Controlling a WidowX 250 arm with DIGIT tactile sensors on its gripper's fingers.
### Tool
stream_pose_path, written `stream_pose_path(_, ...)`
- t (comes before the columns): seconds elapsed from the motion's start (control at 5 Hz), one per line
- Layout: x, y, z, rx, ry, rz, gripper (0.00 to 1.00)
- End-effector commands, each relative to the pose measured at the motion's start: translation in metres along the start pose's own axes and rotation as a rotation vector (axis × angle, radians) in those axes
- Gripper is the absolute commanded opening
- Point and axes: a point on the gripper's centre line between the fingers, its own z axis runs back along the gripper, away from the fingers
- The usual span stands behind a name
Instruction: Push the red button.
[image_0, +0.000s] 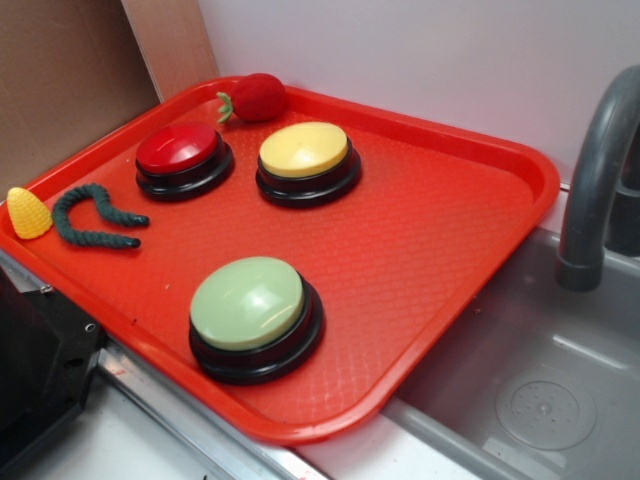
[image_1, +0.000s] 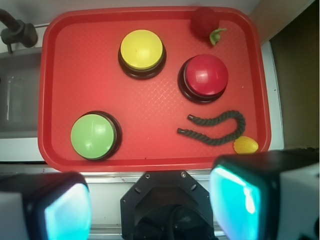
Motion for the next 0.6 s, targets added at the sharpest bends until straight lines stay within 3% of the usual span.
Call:
stream_pose_path(0.0,0.000,0.000,0.000,0.000,0.000,0.000,1.00)
stream_pose_path(0.2,0.034,0.051,-0.035,0.093,0.020,0.173,1.00)
stream_pose_path(0.4,0.059,0.092,-0.059,0.113,-0.033,0.295,1.00)
